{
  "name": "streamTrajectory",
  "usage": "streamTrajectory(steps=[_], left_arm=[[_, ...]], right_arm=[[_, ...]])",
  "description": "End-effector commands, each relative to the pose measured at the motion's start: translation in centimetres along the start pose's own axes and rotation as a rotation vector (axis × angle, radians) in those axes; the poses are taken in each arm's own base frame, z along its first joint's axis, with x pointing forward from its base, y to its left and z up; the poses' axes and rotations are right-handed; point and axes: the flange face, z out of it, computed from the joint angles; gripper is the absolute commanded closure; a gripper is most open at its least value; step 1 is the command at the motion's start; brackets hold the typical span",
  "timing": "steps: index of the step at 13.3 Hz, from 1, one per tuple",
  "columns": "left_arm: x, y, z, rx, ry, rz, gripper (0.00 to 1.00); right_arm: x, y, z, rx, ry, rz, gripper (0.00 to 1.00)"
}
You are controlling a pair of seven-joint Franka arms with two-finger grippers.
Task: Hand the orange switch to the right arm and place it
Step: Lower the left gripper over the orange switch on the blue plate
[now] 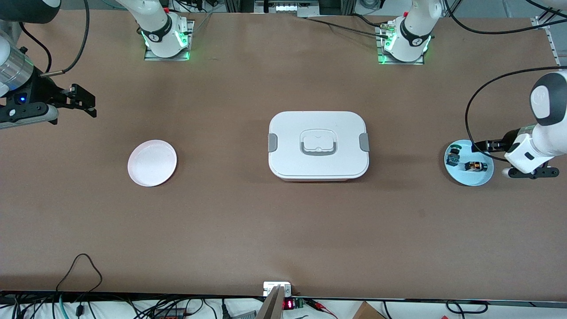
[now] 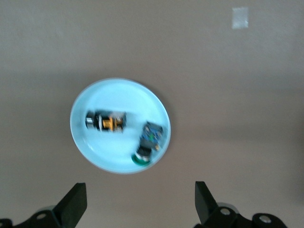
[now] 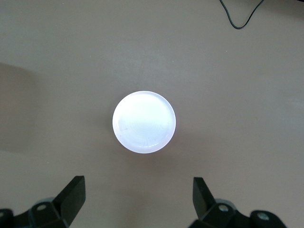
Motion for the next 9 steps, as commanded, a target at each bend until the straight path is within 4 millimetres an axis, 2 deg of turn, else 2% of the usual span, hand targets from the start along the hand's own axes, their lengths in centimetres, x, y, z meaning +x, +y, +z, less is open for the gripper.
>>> streamTrajectory(steps=[1,3,6,8,9], left_arm=[[-1.8,-2.1,3.8,0.024,0.102,0.065,0.00],[-2.5,-2.7,7.3,0.037,0.191,0.077,0.00],[-2.5,-4.9,12.4,0.031,0.202,0.055,0.00],[-2.4,-5.6,15.2,0.024,0.200,0.050,0.00],[-2.2,-5.5,15.4,0.028,0.216,0.053,0.00]], right_arm=[[0.0,0.0,-0.6,-0.006,-0.003,-0.011,0.00],[0.0,0.0,-0.6,-0.006,-0.003,-0.011,0.00],[0.0,0.1,-0.5,-0.004,-0.004,-0.009,0.00],[0.0,0.1,-0.5,-0.004,-0.004,-0.009,0.00],[0.0,0.0,-0.6,-0.004,-0.003,-0.012,0.00]])
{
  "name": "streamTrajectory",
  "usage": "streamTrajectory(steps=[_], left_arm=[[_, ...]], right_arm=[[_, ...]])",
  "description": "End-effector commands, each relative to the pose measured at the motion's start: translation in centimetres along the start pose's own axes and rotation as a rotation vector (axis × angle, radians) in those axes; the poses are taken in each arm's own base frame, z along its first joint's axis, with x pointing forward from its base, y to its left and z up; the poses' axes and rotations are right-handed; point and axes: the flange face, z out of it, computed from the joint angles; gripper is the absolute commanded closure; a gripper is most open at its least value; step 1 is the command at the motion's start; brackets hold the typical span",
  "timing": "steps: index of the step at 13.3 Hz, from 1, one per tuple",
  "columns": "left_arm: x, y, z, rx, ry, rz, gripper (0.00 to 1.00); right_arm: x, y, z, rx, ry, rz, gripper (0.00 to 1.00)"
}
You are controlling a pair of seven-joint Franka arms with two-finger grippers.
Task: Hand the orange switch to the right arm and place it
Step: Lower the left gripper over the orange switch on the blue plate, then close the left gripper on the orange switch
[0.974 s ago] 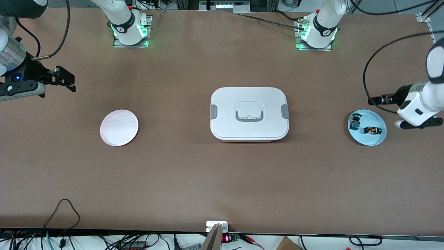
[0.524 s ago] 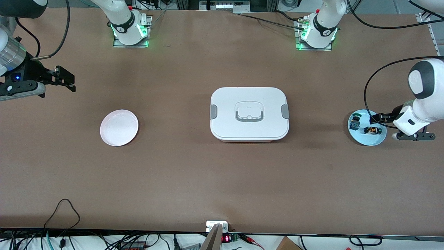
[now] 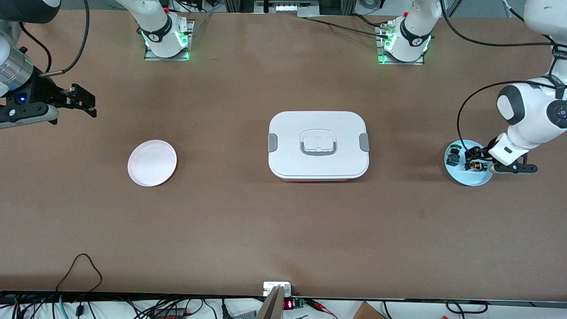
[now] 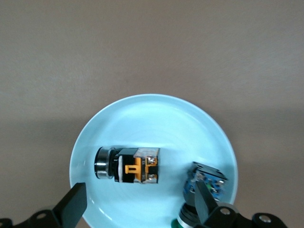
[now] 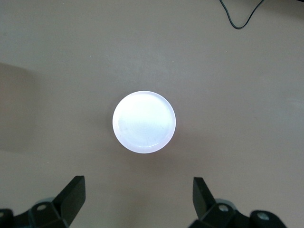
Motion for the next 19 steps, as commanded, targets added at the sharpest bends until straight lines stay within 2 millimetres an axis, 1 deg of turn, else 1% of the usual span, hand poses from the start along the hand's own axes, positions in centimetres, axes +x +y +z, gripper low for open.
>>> streamTrajectory(steps=[1,3,5,11,16,19], left_arm=[[0.4,-0.2,1.3,0.007,0.024,0.029,0.00],[0.3,-0.2,2.4,0.002,0.013,0.032,0.00],[0.6,-0.5,2.3,0.011,0.044,0.029,0.00],[0.7,-0.5,1.8,0.014,0.053,0.031,0.00],[0.7,-0.5,3.2,0.011,0.047,0.032,0.00],[0.8,-0.6,3.1,0.017,0.066,0.053,0.00]], right_arm=[[0.0,0.1,-0.5,-0.004,-0.004,-0.009,0.00],[0.0,0.1,-0.6,-0.004,-0.003,-0.009,0.00],[0.0,0.1,-0.6,-0.004,-0.003,-0.009,0.00],[0.0,0.0,-0.6,-0.006,-0.003,-0.011,0.00],[0.0,-0.1,-0.7,-0.003,0.001,-0.012,0.00],[0.0,0.0,-0.6,-0.003,-0.001,-0.011,0.00]])
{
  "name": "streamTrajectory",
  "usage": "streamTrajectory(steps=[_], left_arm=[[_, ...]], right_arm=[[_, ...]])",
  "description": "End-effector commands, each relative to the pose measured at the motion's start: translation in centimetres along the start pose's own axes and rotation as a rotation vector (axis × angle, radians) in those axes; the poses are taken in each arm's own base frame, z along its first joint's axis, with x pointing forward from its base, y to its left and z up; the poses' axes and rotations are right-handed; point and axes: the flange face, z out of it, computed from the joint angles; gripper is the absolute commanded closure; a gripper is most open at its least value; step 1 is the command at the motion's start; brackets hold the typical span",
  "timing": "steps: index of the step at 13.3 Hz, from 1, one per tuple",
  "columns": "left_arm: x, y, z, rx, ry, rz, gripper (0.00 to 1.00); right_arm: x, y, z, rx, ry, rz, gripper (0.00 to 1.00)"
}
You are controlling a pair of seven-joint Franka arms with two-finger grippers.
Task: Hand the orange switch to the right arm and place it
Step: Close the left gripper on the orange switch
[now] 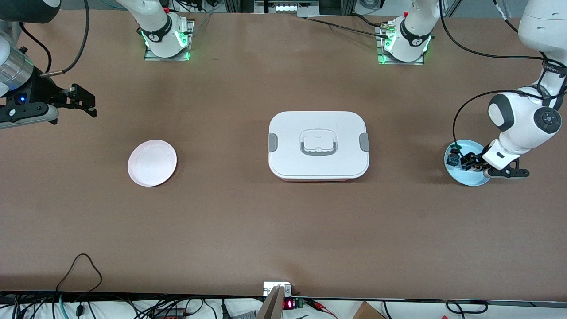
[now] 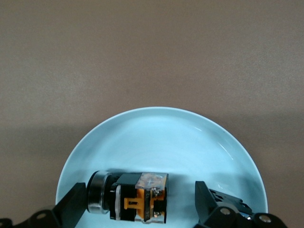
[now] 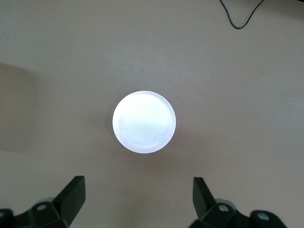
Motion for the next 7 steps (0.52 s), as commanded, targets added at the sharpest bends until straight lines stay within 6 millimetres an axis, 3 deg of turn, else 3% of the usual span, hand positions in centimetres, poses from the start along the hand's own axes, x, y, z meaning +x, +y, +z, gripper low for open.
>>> streamTrajectory(steps=[1,7], left_arm=[[0.41,-0.52,0.08,0.007,0.015,0.038,0.00],[0.47,-0.57,-0.29,0.008,0.020,0.041,0.00]], right_arm=[[0.05,0.02,-0.62,-0.003,-0.001,-0.011,0.00],[0.05,0.01,-0.62,-0.002,0.000,-0.010,0.00]])
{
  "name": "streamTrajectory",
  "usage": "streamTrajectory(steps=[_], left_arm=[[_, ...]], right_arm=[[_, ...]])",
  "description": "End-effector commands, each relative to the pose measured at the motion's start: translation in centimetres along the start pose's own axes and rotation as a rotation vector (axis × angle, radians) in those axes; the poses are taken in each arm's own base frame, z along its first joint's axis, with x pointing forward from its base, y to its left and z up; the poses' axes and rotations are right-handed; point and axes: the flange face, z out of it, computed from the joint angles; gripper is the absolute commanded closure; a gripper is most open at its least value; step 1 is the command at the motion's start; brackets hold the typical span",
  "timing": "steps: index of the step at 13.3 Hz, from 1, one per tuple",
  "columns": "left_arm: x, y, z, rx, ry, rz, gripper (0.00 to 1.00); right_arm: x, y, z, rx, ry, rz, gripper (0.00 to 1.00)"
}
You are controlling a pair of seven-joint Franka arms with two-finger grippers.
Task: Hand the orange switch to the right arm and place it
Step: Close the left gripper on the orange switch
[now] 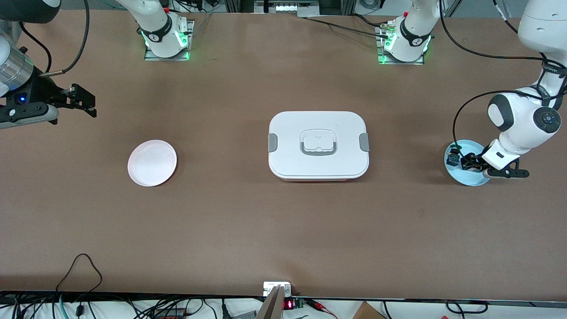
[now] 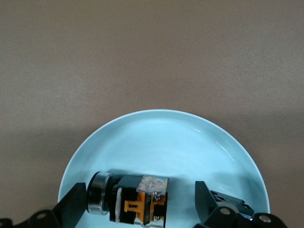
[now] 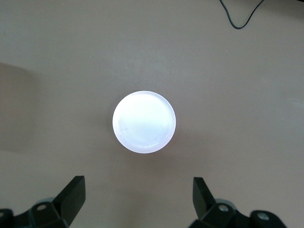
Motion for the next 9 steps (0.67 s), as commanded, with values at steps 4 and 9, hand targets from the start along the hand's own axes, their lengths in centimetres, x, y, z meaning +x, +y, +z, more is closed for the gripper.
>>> streamTrajectory(steps=[4,9], left_arm=[[0.4,-1.1,-0.5,0.010,0.018,0.085,0.00],[-0.1,-1.2,0.6,0.001,0.000,0.084,0.00]], right_arm=[[0.0,0.0,-0.6,-0.001,-0.002,-0.010,0.00],[0.0,0.1,-0.6,-0.002,-0.001,-0.009,0.00]])
